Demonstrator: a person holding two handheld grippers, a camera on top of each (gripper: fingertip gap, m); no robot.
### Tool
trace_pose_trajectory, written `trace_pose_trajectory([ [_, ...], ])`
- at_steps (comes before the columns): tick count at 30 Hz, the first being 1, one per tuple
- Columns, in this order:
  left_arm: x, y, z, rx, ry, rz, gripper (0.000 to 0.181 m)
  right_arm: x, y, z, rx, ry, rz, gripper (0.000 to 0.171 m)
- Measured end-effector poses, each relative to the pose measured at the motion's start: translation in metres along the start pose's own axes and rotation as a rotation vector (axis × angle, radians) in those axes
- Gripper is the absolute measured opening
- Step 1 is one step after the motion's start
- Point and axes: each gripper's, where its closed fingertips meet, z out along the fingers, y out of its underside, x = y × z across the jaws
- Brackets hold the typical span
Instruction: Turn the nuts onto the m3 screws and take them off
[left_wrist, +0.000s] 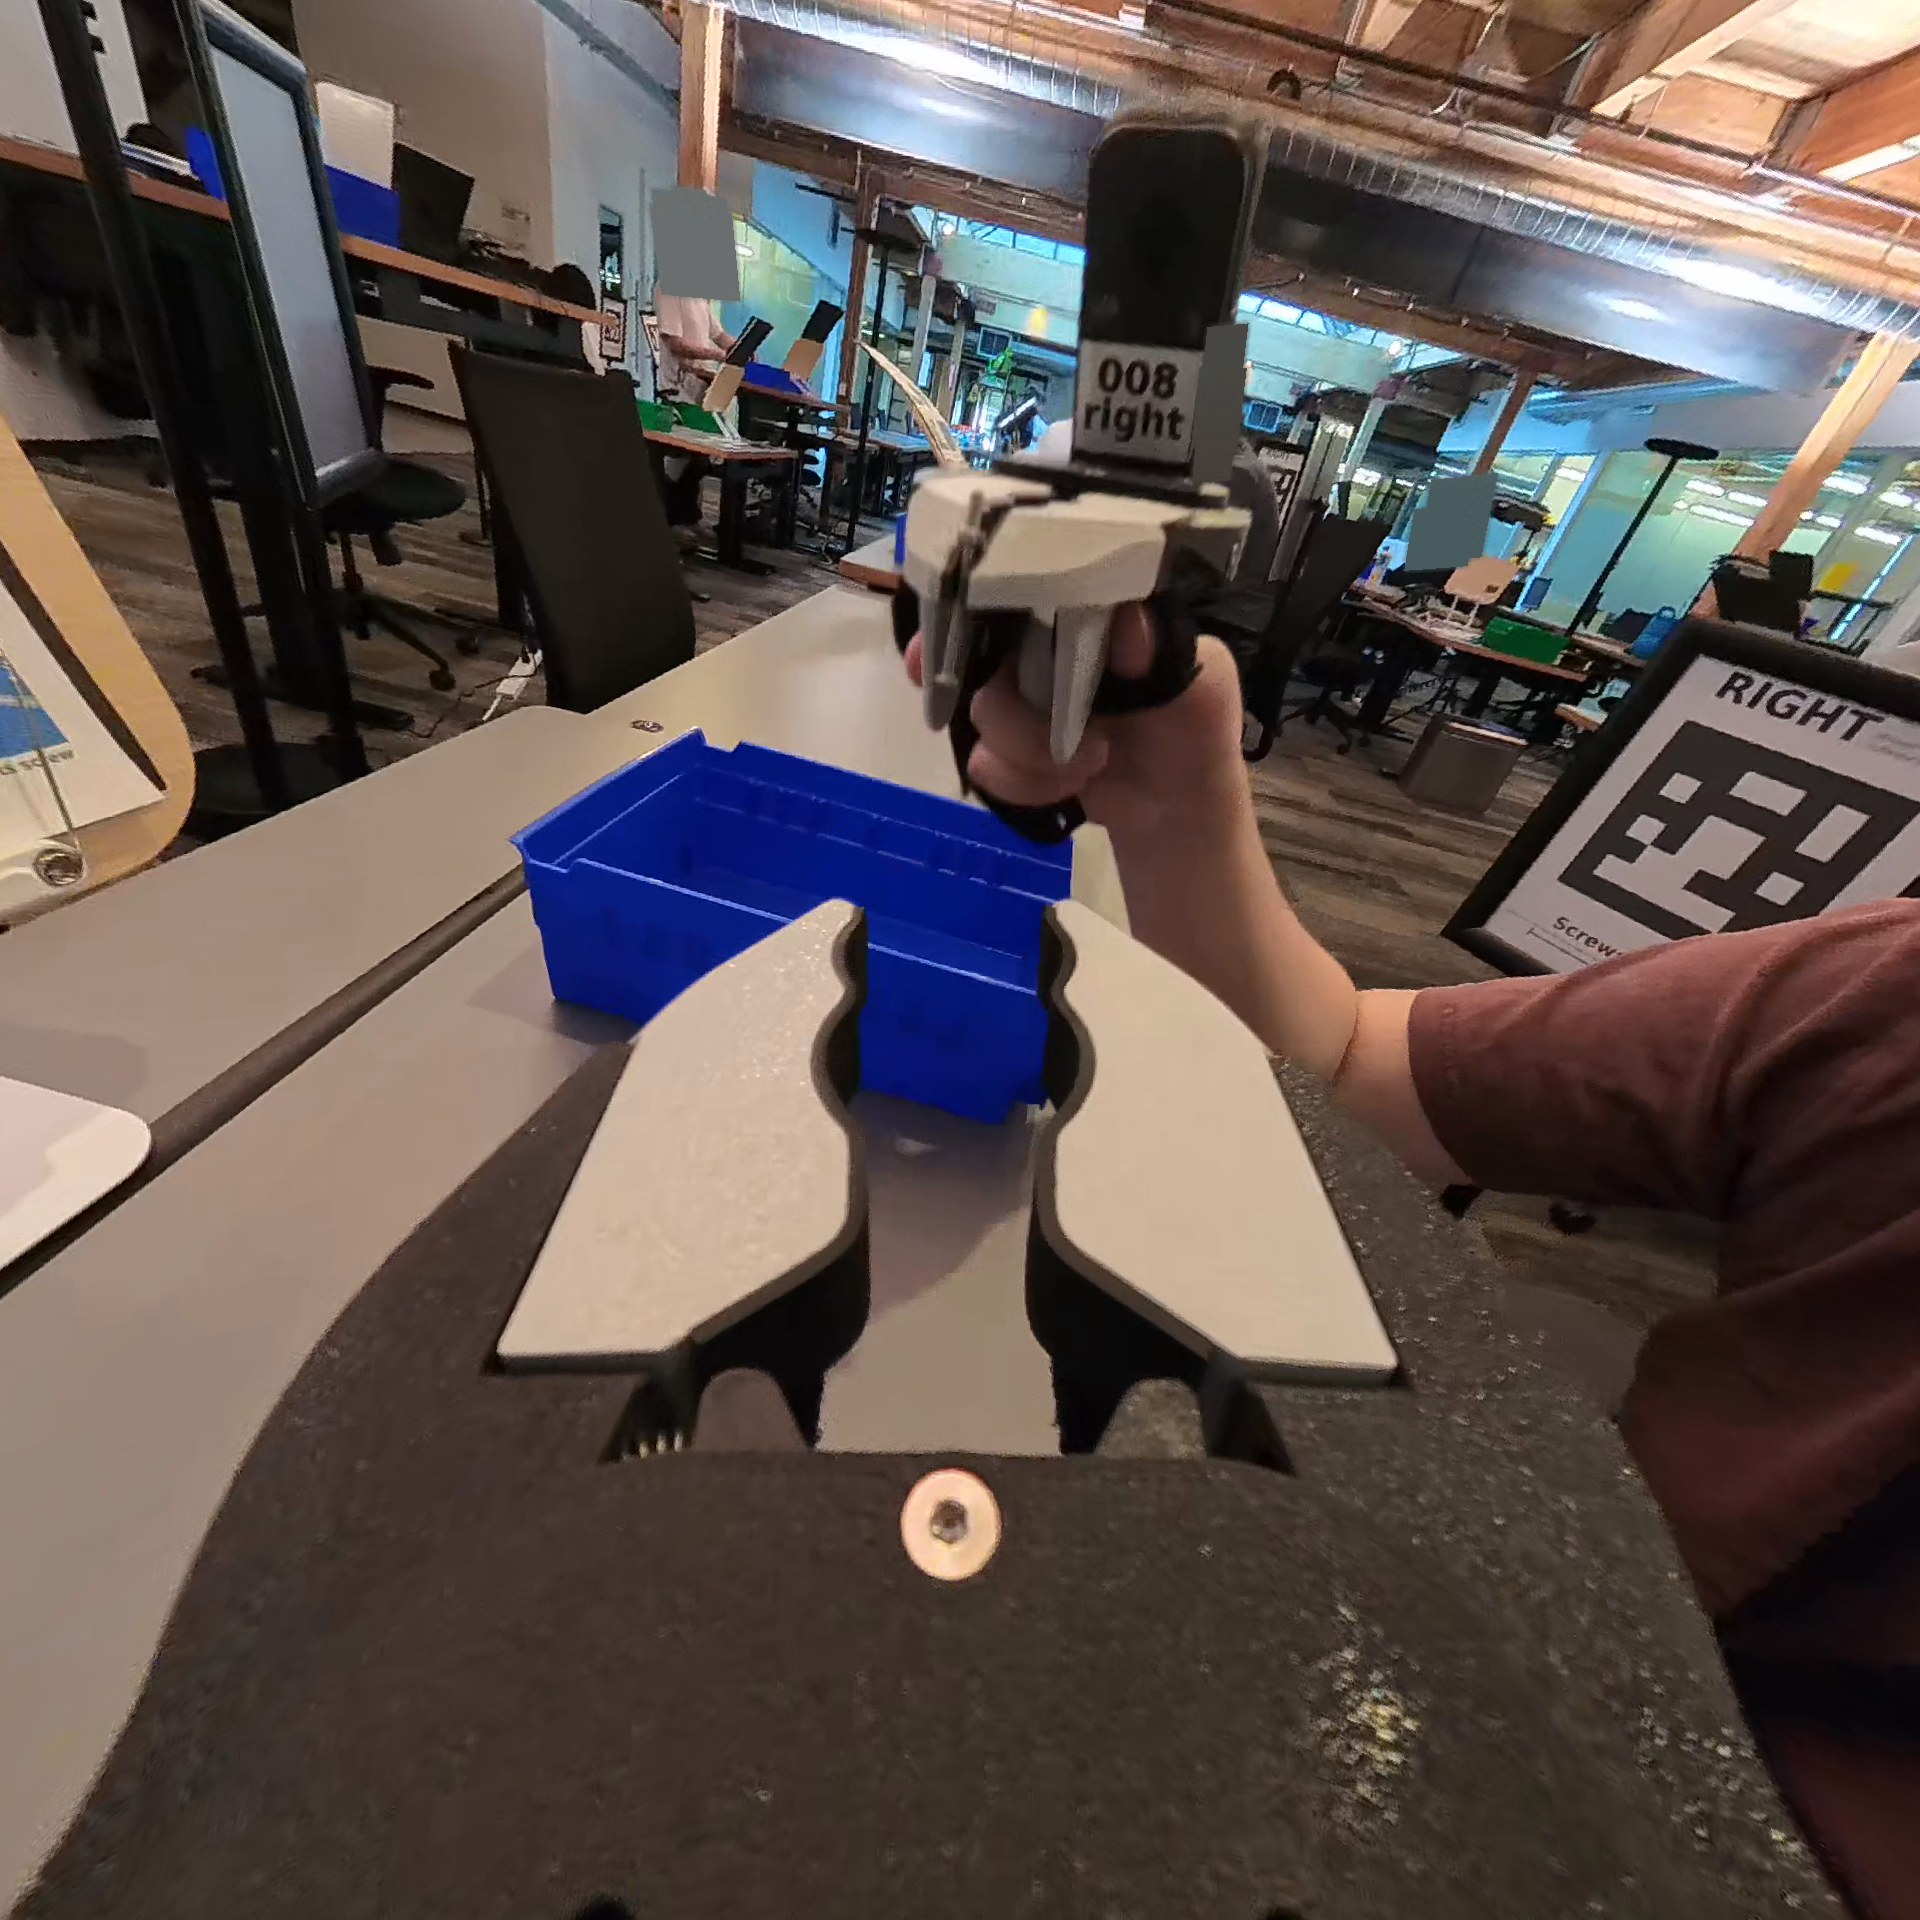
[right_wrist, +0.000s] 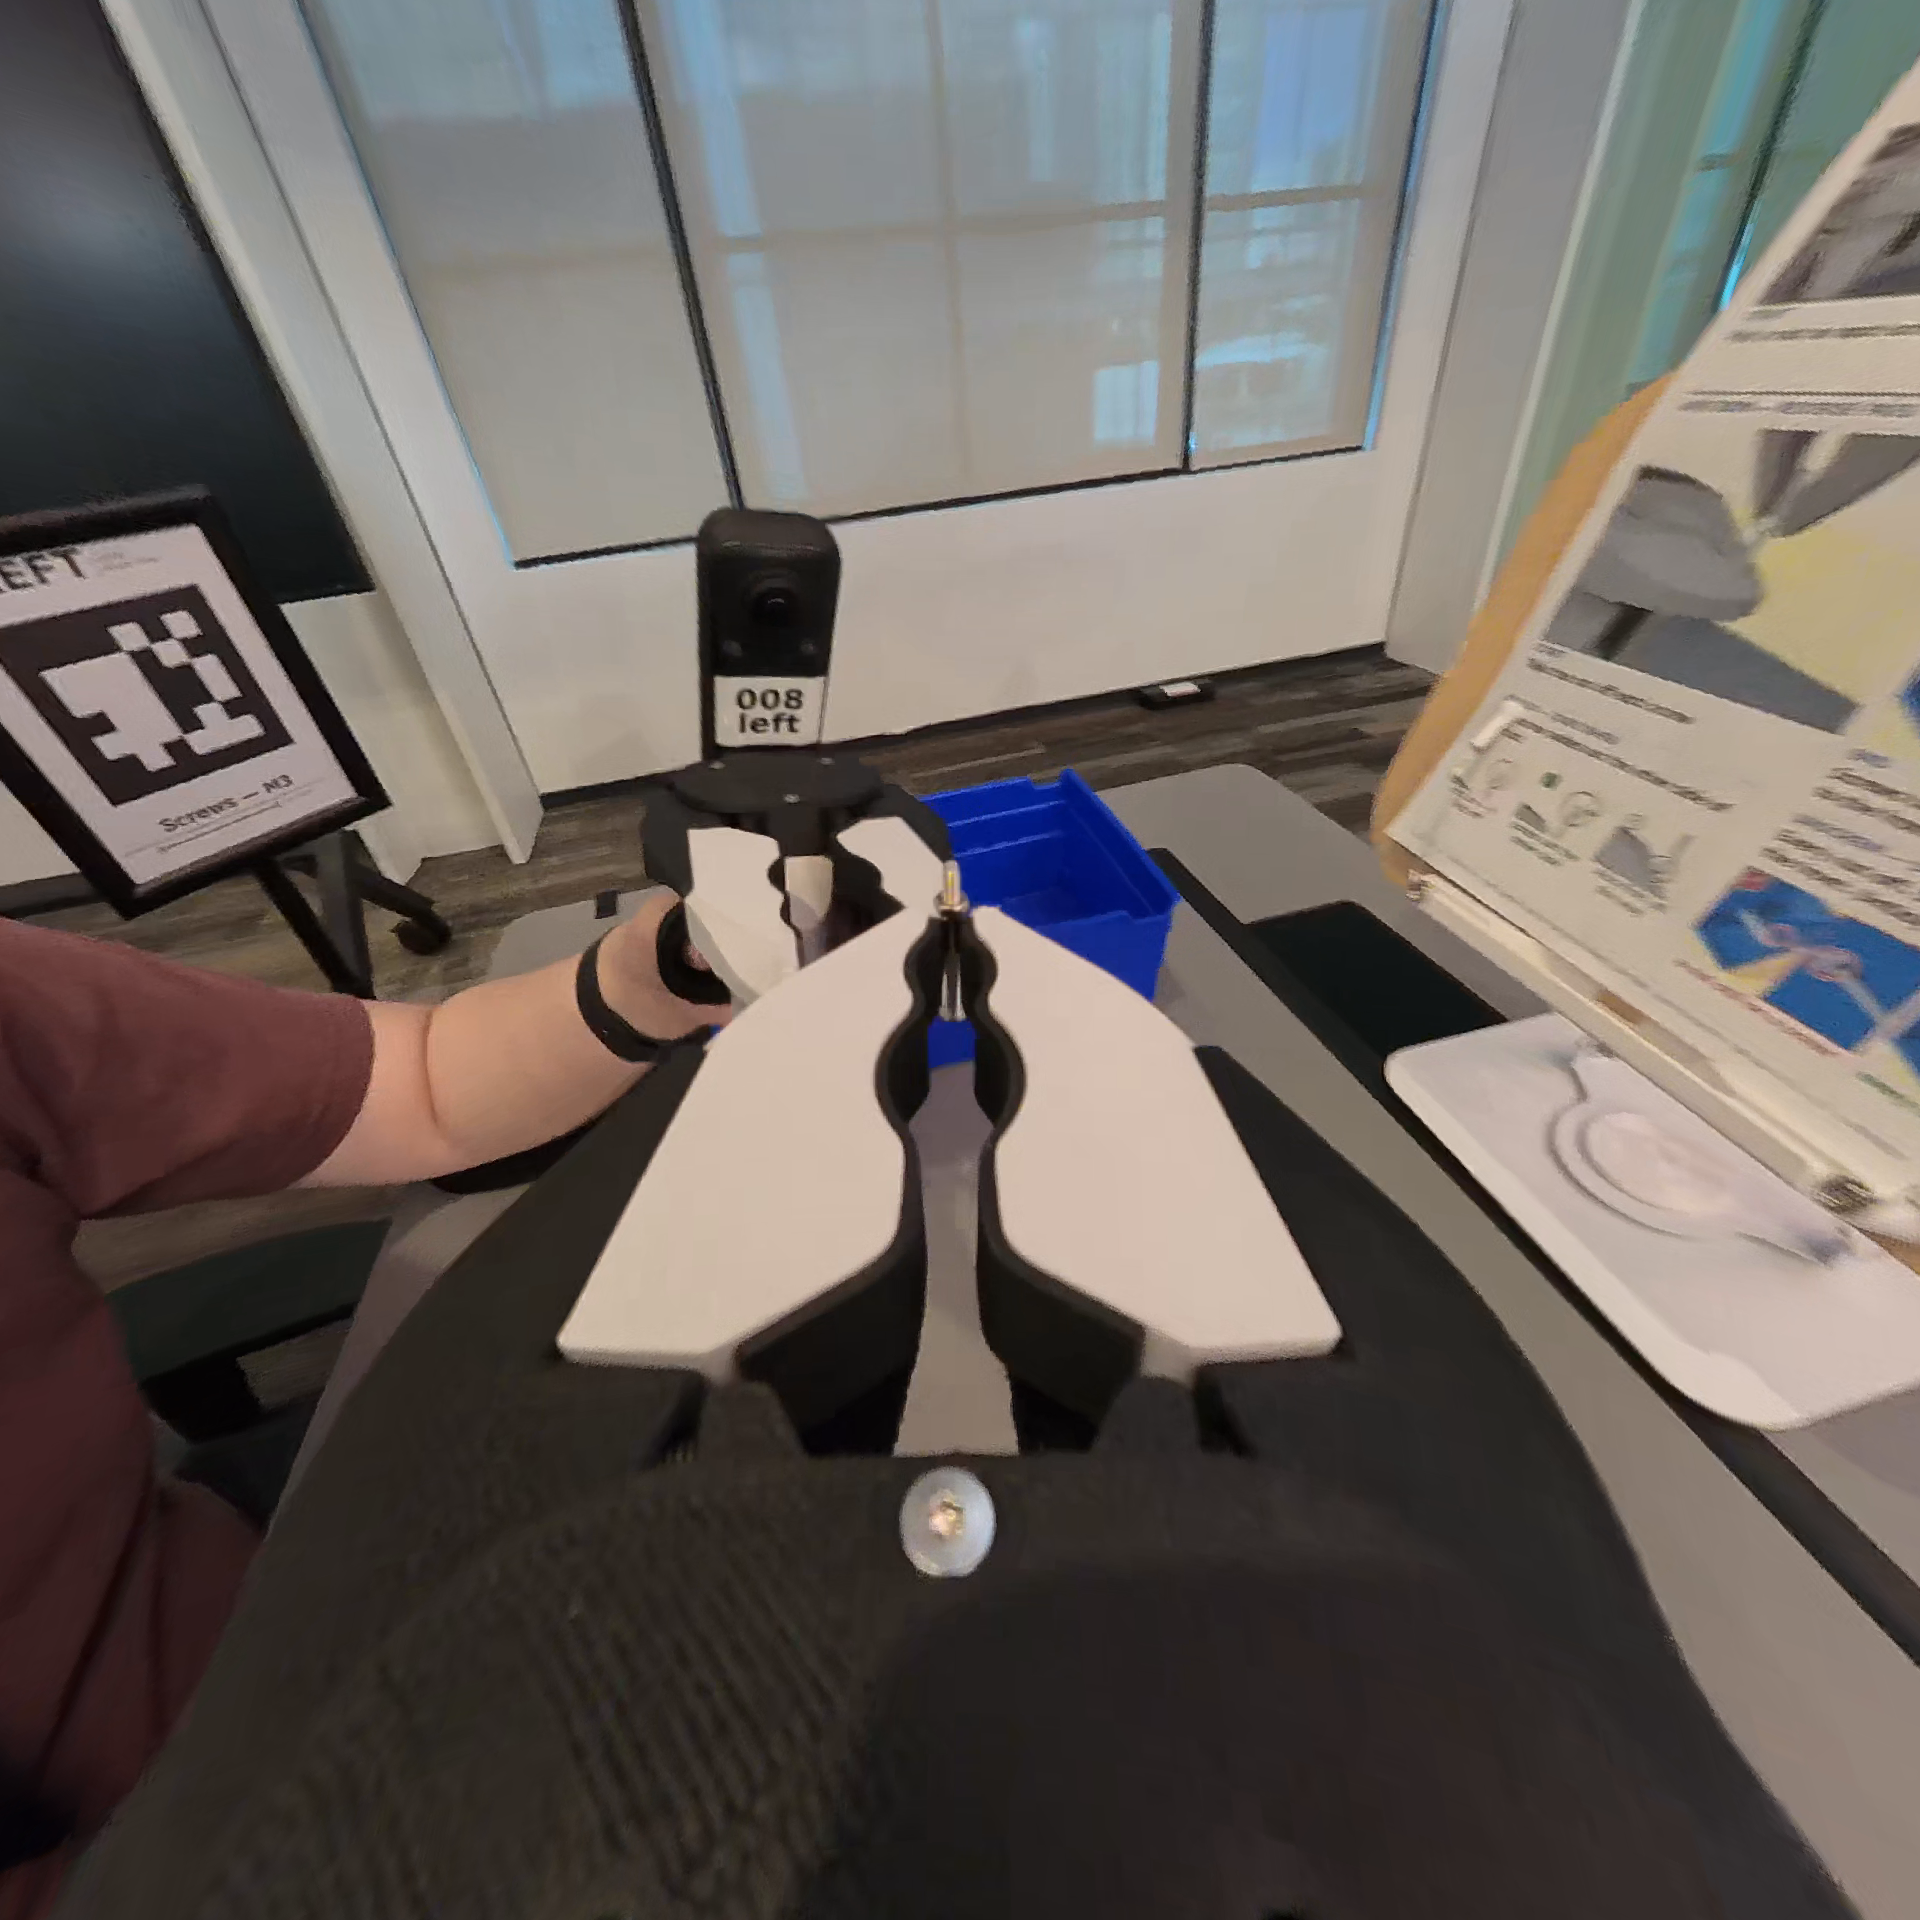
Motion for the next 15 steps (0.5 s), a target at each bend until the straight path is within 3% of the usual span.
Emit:
trace_pose_trajectory([
  [3, -0.002, 0.006, 0.002, -0.032, -0.012, 0.011, 0.030, 0.014, 0.000, -0.027, -0.075, 0.083, -0.018, 0.003],
  [6, -0.001, 0.009, 0.004, -0.062, -0.014, 0.017, 0.028, 0.042, 0.022, -0.071, -0.278, 0.264, -0.016, 0.003],
  [12, -0.003, 0.020, 0.007, -0.132, -0.043, 0.027, 0.028, 0.103, 0.146, -0.191, -0.872, 0.621, 0.358, 0.003],
  [15, -0.012, 0.029, 0.009, -0.196, -0.108, 0.050, 0.028, 0.127, 0.197, -0.210, -1.010, 0.677, 0.566, 0.003],
])
